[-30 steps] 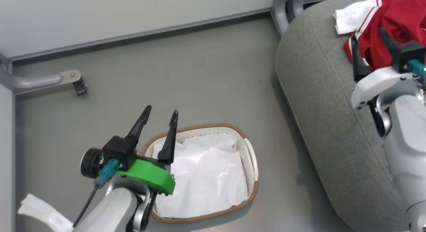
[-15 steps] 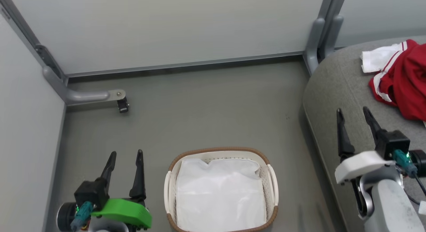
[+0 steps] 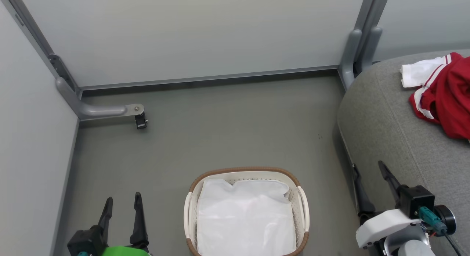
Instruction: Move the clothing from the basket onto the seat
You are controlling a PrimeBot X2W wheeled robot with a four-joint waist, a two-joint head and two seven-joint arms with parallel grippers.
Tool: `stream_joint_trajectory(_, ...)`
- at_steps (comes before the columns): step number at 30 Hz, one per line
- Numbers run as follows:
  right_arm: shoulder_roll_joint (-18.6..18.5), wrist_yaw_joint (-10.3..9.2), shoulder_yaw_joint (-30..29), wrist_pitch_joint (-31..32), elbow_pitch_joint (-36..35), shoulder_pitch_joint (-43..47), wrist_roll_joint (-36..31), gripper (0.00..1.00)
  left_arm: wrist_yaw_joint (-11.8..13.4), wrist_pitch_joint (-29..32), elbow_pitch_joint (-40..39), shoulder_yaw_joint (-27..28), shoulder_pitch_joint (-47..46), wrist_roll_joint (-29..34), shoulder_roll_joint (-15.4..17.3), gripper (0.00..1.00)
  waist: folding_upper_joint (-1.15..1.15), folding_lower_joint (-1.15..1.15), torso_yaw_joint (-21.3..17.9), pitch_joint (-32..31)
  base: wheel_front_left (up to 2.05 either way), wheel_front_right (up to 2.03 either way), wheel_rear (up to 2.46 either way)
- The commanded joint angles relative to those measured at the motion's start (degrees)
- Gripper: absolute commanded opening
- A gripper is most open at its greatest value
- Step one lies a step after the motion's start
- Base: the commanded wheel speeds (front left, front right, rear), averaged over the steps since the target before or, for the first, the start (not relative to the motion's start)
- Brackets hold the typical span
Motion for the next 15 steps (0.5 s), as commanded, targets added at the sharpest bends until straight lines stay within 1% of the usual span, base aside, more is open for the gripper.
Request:
stream_joint_trajectory(1, -0.2, -0.08, 0.3, -0.3, -0.1, 1.3, 0.4, 1.00, -0.6, 0.0, 0.2, 0.7, 0.9, 0.9, -0.3, 1.00, 0.00, 0.01, 0.1, -0.1, 0.00, 0.00, 0.00)
stream_joint_trajectory(7, -0.2, -0.08, 1.5, -0.3, 0.8, 1.4, 0.7, 1.00, -2.2, 0.0, 1.2, 2.5, 1.1, 2.3, -1.5, 1.00, 0.00, 0.01, 0.0, -0.4, 0.00, 0.00, 0.00)
stream_joint_trajectory(15, -0.2, -0.08, 2.0, -0.3, 1.3, 0.6, 0.8, 1.00, -3.7, 0.0, 2.0, 3.9, 0.1, 4.3, -2.6, 1.00, 0.00, 0.01, 0.0, -0.2, 0.00, 0.00, 0.00)
